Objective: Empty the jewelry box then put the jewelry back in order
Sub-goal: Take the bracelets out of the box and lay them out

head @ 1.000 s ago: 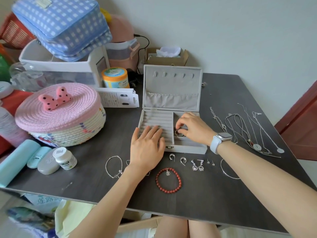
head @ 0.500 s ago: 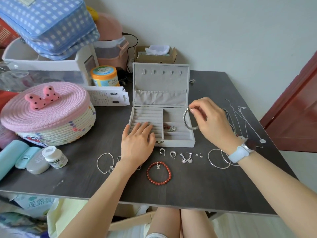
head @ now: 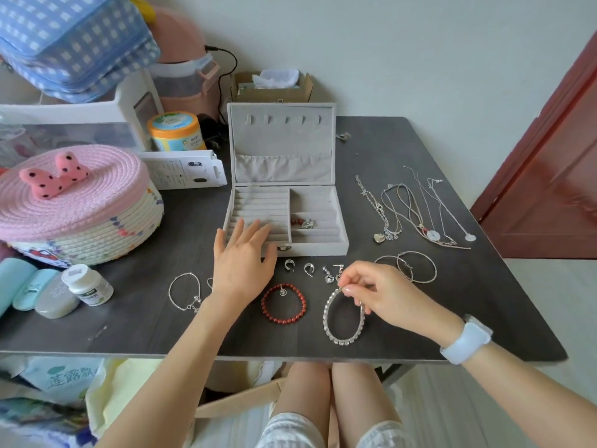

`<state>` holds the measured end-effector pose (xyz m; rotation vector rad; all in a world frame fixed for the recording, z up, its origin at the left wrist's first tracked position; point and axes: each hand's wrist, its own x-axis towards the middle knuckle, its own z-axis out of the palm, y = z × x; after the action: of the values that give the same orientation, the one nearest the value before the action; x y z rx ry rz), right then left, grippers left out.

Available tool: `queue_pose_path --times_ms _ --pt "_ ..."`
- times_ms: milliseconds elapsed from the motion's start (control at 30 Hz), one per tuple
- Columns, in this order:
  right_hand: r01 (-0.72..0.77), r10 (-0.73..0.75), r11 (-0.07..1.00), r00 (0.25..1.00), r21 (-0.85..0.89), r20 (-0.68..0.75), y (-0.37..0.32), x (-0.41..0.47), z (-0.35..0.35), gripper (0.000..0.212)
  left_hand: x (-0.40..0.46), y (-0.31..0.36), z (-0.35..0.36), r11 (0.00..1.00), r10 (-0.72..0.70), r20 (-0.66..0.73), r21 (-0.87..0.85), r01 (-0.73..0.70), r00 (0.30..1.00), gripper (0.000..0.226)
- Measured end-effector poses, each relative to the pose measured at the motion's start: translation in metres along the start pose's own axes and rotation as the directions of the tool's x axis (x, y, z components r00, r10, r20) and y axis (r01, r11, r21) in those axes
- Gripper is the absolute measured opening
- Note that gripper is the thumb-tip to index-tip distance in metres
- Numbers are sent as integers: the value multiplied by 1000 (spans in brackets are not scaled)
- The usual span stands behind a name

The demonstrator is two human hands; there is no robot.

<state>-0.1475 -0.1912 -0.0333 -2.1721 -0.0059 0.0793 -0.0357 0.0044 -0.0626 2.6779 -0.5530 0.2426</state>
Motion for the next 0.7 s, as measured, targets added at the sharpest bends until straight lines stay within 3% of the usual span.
queue_pose_path --times_ms 267,500,633,700 --pt "129 -158 967 980 -218 -122 17 0 7 8 -63 20 4 973 222 -81 -46 -226 972 42" --pt "237 -303 911 940 -339 -158 26 4 11 13 -76 17 7 959 272 -83 -55 -277 959 33" --pt "314 -429 819 891 -480 -148 26 -4 15 26 -81 17 9 957 273 -67 -78 -278 960 34" --pt "371 -481 759 874 -535 -76 27 -11 19 30 -84 17 9 954 286 -53 -83 -289 957 35"
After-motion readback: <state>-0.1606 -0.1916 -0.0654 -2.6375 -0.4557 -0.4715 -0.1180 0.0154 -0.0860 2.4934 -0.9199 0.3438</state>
